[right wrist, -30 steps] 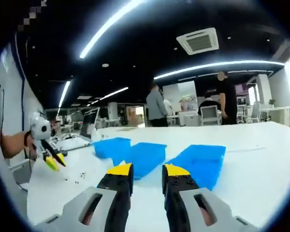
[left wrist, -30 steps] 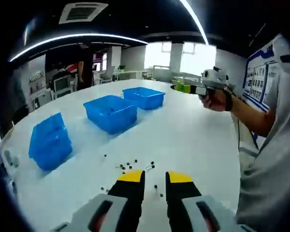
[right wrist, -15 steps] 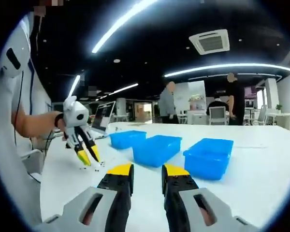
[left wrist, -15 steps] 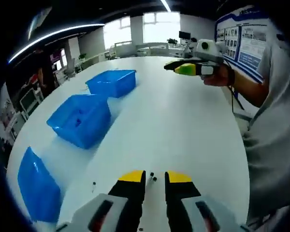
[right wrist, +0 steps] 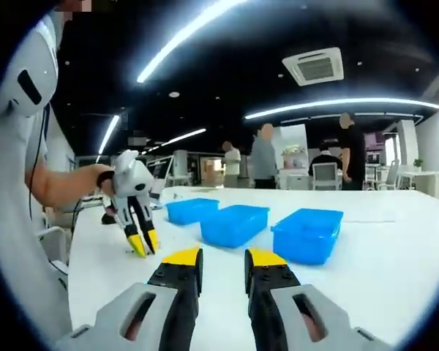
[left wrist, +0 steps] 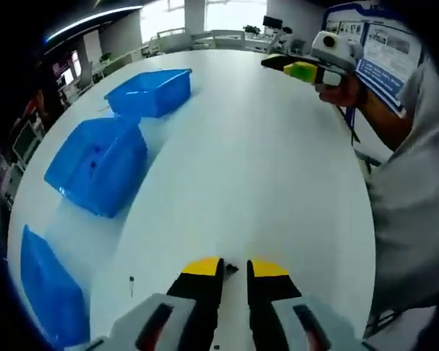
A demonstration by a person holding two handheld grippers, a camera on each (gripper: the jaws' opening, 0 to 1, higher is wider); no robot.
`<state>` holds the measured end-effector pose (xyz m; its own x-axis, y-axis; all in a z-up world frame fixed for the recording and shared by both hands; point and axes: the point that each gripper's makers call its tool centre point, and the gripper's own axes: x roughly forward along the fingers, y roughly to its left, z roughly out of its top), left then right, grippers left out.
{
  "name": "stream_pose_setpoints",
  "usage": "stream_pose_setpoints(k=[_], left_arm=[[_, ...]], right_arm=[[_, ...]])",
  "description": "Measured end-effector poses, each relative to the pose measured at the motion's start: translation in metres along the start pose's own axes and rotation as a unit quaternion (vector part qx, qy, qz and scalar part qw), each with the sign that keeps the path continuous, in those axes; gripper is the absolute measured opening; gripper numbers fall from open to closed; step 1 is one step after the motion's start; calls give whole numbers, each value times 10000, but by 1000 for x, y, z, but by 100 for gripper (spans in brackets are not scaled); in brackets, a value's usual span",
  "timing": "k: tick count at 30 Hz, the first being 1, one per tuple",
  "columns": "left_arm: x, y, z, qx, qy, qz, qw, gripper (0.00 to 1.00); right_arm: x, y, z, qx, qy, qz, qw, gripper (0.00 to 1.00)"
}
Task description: Pick up the resistors one by one and place each resistor into its matching bin, sorting the parts by color and model until every resistor is separated into the correct bin for its type
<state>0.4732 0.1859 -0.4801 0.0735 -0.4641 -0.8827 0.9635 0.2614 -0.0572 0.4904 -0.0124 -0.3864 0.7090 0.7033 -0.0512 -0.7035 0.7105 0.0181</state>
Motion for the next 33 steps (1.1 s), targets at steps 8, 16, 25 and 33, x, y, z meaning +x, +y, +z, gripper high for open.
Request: stream_pose_setpoints(k=[8, 16, 25, 33], left_arm=[[1, 11, -5, -104, -21, 15, 9999, 13], [5, 10, 0, 32, -177, -196, 9996, 8], [-5, 8, 26, -446, -1006, -398, 9931, 8], [-7, 4, 38, -638, -1429, -586, 9859, 8]], right_arm=[[4, 6, -3, -41, 43, 123, 9999, 25], [2, 6, -3, -7, 19, 129, 9999, 24], [0, 6, -5, 30, 7, 106, 9999, 23], [-4, 5, -6, 57, 10, 93, 9999, 23]])
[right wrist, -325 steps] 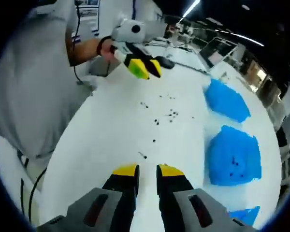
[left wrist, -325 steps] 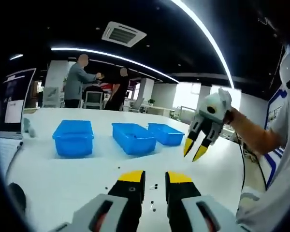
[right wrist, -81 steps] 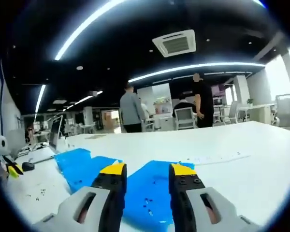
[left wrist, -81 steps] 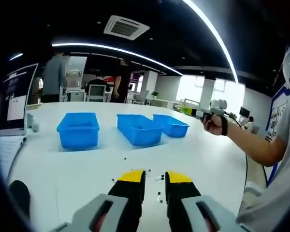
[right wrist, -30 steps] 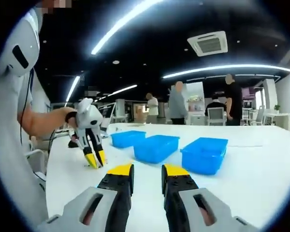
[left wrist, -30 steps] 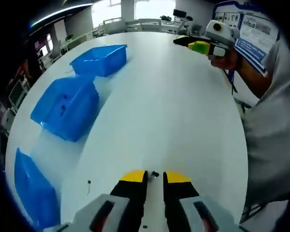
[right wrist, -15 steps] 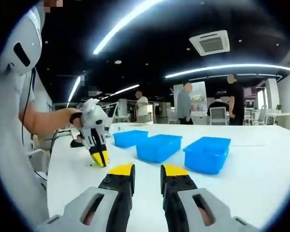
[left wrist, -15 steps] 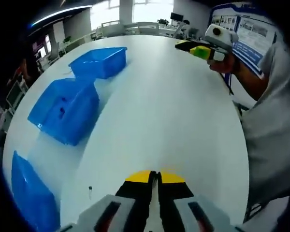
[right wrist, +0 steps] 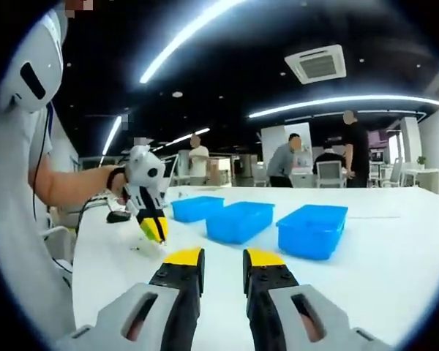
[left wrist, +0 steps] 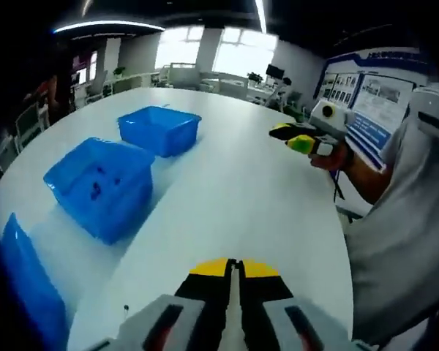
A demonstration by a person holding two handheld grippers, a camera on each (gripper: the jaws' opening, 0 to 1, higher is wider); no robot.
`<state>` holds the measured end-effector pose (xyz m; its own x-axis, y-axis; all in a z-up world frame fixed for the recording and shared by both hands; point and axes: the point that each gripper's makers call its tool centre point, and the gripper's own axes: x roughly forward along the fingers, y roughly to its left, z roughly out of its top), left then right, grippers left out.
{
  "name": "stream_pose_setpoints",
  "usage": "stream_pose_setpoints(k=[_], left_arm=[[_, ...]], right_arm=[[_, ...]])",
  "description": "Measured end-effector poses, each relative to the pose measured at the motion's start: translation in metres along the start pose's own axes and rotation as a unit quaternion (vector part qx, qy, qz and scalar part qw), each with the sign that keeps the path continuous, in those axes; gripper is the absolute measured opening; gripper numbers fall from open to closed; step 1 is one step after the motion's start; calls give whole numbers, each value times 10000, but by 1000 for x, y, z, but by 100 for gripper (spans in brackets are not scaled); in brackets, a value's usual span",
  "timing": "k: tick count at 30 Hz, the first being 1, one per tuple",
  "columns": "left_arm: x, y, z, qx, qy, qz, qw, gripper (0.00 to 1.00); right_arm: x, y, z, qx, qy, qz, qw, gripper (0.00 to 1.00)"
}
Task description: Pick up the resistors one by one and place each resistor into its matching bin, sorting the parts by color and model until every resistor is separated into the correct bin for its type
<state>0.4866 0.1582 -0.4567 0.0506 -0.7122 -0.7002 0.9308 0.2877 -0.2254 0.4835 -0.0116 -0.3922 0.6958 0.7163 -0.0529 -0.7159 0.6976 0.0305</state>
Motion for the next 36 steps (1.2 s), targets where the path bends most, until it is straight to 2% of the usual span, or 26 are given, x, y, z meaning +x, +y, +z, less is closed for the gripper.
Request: stream_pose_setpoints(k=[3, 5, 10, 18, 20, 22, 23, 24, 26, 27, 29, 30, 32, 34, 35, 36], left_arm=[[8, -4, -21, 105, 546, 19, 9985, 12], [12, -8, -24, 147, 643, 31, 9978, 15], [9, -5, -18, 256, 655, 200, 9973, 17], [17, 3, -12, 109, 787, 318, 9963, 16], [17, 3, -14, 313, 921, 285, 9948, 15], [12, 3, -12, 957, 1051, 132, 9898, 14], [8, 5, -9, 1488, 1152, 95, 9821, 14], [5, 5, -7, 2254, 1345, 50, 9649, 14], [6, -3, -7, 3036, 1643, -204, 9383, 19], [8, -8, -7, 3317, 1750, -373, 9263, 20], [13, -15, -10, 3592, 1956, -646, 9102, 20], [15, -13, -10, 3796, 2075, -672, 8991, 19], [16, -3, -17, 4092, 2554, -581, 8740, 18], [15, 4, -21, 4226, 2829, -608, 8589, 16], [17, 1, -15, 4130, 2707, -627, 8673, 16], [19, 0, -14, 4178, 2726, -749, 8634, 16]], right_arm=[[-3, -2, -3, 32, 28, -37, 10000, 23], [-5, -3, -4, 37, 41, -49, 10000, 23], [-9, -6, -5, 61, 42, -96, 9999, 23], [-10, -7, -8, 55, 76, -77, 9999, 23], [-10, -7, -10, 44, 117, -75, 9999, 23], [-10, -7, -10, 41, 137, -68, 9999, 23], [-11, -8, -10, 47, 138, -66, 9999, 23], [-12, -8, -9, 51, 137, -61, 9999, 23], [-13, -8, -9, 36, 142, -55, 9999, 23], [-13, -8, -8, 26, 144, -60, 9999, 23], [-13, -9, -7, 12, 134, -62, 9999, 23], [-13, -9, -6, 11, 120, -63, 9999, 23], [-12, -8, -5, -9, 93, -66, 9999, 23], [-13, -8, -4, -1, 74, -74, 9999, 23], [-13, -8, -4, 14, 67, -78, 9999, 23], [-14, -8, -5, 33, 73, -81, 9999, 23]])
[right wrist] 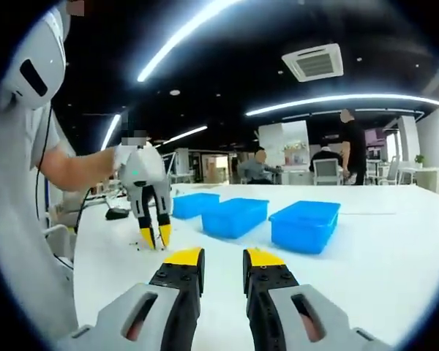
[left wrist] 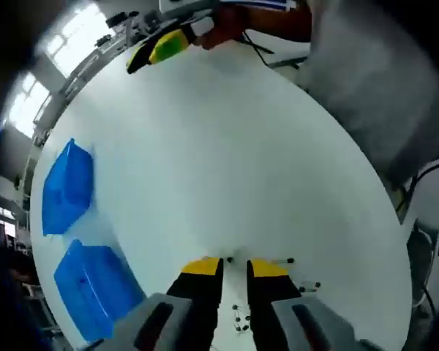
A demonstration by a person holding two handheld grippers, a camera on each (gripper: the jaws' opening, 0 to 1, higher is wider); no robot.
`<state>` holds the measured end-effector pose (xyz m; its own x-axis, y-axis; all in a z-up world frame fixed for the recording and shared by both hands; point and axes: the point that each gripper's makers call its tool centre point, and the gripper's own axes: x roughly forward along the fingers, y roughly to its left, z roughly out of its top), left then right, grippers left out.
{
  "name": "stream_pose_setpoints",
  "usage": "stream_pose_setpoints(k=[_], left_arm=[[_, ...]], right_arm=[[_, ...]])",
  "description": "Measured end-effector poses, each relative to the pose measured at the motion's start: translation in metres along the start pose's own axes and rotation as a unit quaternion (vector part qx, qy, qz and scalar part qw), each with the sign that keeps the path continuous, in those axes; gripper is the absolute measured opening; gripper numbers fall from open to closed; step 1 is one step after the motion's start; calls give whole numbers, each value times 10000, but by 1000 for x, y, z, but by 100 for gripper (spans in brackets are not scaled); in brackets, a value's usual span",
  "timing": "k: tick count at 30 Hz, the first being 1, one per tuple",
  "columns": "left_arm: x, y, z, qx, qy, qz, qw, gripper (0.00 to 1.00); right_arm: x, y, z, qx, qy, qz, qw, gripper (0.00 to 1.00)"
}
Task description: Pick up the resistors one by one and place each resistor into its matching bin, sorting the parts by color and model until every resistor is separated into the correct bin for its type
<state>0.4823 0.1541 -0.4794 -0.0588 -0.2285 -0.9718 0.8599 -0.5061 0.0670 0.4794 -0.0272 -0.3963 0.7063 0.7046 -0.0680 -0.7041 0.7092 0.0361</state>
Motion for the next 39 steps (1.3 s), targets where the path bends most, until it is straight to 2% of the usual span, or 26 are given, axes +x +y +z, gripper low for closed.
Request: stream_pose_setpoints(k=[2, 5, 8, 9, 11, 13, 16, 17, 18, 20, 22, 24, 25, 26, 27, 29, 30, 33, 35, 38, 39], left_arm=[[2, 2, -1, 90, 103, -57, 9999, 16], [3, 5, 0, 153, 98, -111, 9998, 15], [4, -4, 0, 7, 5, -489, 9988, 5], [5, -2, 1, -268, -117, -529, 9982, 5], [6, -1, 2, -457, -381, -641, 9962, 4], [6, 3, 4, -757, -722, -621, 9926, 4], [5, 8, 3, -1227, -1058, -467, 9857, 4], [3, 11, 6, -1393, -1219, -401, 9819, 4], [0, 14, 15, -1511, -1500, -343, 9765, 4], [-9, 26, 34, -1660, -2198, -203, 9611, 4], [-22, 41, 58, -1885, -2873, -48, 9391, 4], [-33, 59, 78, -1984, -3387, 224, 9195, 4], [-39, 73, 87, -2097, -3684, 411, 9048, 4], [-45, 86, 96, -2280, -4014, 588, 8851, 4], [-49, 96, 104, -2446, -4296, 627, 8670, 4], [-55, 120, 112, -2705, -4669, 926, 8368, 4], [-58, 135, 116, -2921, -4813, 1124, 8188, 4], [-62, 164, 126, -3358, -4930, 1550, 7875, 4], [-66, 188, 128, -3519, -4991, 1879, 7693, 4], [-66, 222, 122, -3860, -4751, 2390, 7538, 4], [-67, 234, 117, -4017, -4640, 2611, 7451, 4]], right_arm=[[-1, 0, -2, -5, 41, -9, 10000, 23], [-3, -1, -4, -5, 81, -8, 10000, 23], [-4, 0, -5, 2, 88, 1, 10000, 23], [-3, 1, -6, 7, 101, 15, 9999, 23], [-3, 4, -7, -15, 120, 35, 9999, 23], [-4, 8, -6, -30, 102, 51, 9999, 23], [-8, 11, -5, 46, 26, 86, 9999, 22], [-9, 12, -6, 69, 19, 97, 9999, 22], [-11, 13, -7, 74, 23, 98, 9999, 22], [-13, 13, -8, 66, 37, 97, 9999, 22], [-17, 12, -9, 72, 48, 94, 9999, 22], [-22, 6, -10, 78, 68, -6, 9999, 22], [-25, 0, -13, 48, 132, -153, 9998, 22], [-29, -5, -16, -17, 187, -279, 9994, 22], [-33, -8, -19, -38, 241, -352, 9991, 22], [-42, -13, -23, 34, 263, -455, 9986, 22], [-48, -14, -24, 94, 230, -487, 9985, 22], [-58, -15, -26, 233, 197, -531, 9981, 22], [-62, -15, -27, 273, 218, -569, 9978, 22], [-68, -11, -25, 225, 212, -570, 9979, 22], [-70, -11, -25, 227, 188, -565, 9980, 22]])
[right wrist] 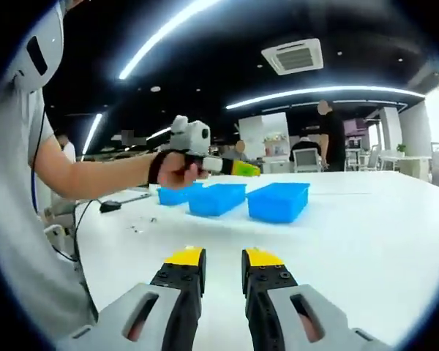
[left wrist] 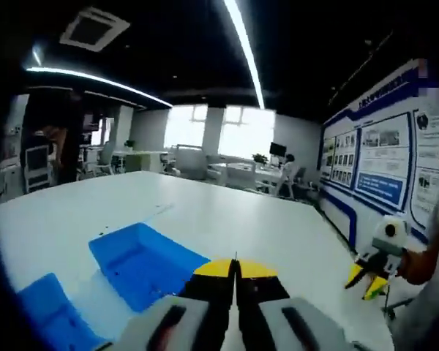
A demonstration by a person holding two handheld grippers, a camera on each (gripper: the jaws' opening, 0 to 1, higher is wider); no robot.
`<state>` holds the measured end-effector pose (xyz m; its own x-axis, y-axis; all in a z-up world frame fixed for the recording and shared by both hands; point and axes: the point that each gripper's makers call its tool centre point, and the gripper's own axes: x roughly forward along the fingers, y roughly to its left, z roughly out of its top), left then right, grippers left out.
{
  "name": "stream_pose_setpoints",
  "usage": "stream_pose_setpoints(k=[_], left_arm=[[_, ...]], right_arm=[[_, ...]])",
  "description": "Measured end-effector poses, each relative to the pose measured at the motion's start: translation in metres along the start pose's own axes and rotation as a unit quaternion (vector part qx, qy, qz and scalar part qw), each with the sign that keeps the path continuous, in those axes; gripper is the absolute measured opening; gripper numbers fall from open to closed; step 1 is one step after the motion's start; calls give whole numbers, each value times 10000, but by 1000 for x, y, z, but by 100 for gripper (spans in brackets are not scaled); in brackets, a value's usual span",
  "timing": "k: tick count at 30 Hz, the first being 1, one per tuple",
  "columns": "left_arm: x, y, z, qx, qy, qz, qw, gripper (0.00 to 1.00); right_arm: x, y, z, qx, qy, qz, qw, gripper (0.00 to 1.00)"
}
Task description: Pick up the resistors one by one and place each resistor into its matching bin, sorting the parts by color and model until every resistor is separated into the correct bin for its type
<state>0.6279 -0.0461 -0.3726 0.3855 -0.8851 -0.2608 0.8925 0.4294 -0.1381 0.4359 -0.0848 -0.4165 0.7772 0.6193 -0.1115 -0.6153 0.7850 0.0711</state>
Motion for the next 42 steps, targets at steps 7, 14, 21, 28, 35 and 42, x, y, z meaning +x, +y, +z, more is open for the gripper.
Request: stream_pose_setpoints(k=[7, 14, 21, 28, 35, 42], left_arm=[[24, 53, 18, 214, 40, 1168, 9929, 4], [26, 82, 10, -100, -23, 1608, 9869, 22], [20, 76, 14, -106, -74, 1505, 9885, 23], [-13, 47, 31, 103, -267, 1103, 9935, 23], [-79, 18, 23, 320, -206, 766, 9963, 22], [-169, -8, -12, 795, 106, 741, 9940, 21]], right_arm=[[-1, -2, -3, 13, 16, -21, 10000, 22], [2, 4, -4, -149, 140, 56, 9998, 22], [9, 7, -6, -141, 226, 85, 9996, 22], [30, 13, -11, -154, 368, 212, 9990, 22], [53, 28, -7, -241, 349, 480, 9979, 22], [71, 39, -8, -393, 463, 696, 9957, 22]])
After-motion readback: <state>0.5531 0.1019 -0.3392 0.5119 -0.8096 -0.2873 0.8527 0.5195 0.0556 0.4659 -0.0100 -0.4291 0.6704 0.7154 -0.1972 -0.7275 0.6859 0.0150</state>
